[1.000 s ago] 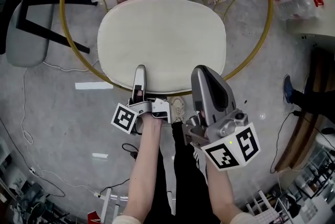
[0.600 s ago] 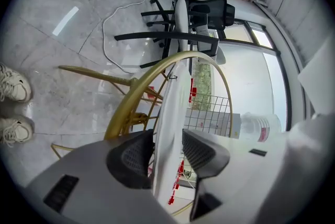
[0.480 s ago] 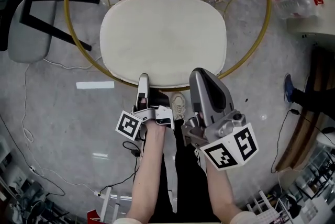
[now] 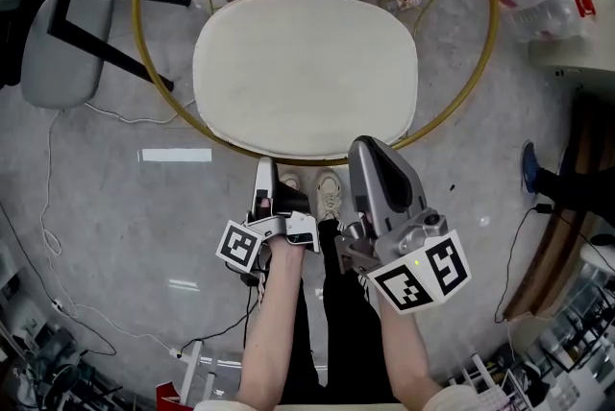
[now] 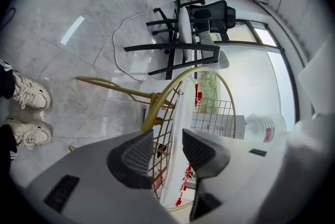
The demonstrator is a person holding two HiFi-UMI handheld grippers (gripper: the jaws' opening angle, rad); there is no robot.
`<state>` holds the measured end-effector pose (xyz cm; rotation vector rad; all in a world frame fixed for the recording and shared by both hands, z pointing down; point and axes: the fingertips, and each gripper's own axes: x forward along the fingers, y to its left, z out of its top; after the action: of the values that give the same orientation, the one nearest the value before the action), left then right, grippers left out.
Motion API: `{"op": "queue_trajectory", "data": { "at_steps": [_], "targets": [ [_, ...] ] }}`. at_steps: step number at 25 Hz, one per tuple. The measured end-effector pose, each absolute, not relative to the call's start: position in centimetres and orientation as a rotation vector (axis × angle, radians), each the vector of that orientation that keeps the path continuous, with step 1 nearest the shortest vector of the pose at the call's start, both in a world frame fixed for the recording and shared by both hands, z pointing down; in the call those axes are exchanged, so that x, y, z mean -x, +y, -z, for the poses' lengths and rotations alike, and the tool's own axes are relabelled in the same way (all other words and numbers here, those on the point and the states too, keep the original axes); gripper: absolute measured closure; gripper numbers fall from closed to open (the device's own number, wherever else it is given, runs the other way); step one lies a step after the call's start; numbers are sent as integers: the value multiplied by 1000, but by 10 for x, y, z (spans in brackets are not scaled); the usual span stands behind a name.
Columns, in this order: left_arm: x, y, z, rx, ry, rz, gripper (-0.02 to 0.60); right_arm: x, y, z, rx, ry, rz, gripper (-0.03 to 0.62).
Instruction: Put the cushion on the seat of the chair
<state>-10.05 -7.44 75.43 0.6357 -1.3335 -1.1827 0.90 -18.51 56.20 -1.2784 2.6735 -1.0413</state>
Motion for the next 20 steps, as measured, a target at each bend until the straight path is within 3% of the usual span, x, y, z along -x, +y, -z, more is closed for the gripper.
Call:
{"op": "queue_trajectory", "data": {
  "at_steps": [4,9,14,20],
  "targets": [
    [96,-59,-751,-603,-1363,1155,420,-9,-185,-556,1291,2721,1007,577],
    [118,-37,-736,-545,-1513,1081,566,-9,-195,-535,1324,2764,954,577],
    [160,-47,-673,-663,-1755,884,569,-9,-208,-495,1396,2819,882,577],
    [222,-87,-531,-925,-1997,821,569,-11,-223,-422,1505,2800,759,577]
  ]
}}
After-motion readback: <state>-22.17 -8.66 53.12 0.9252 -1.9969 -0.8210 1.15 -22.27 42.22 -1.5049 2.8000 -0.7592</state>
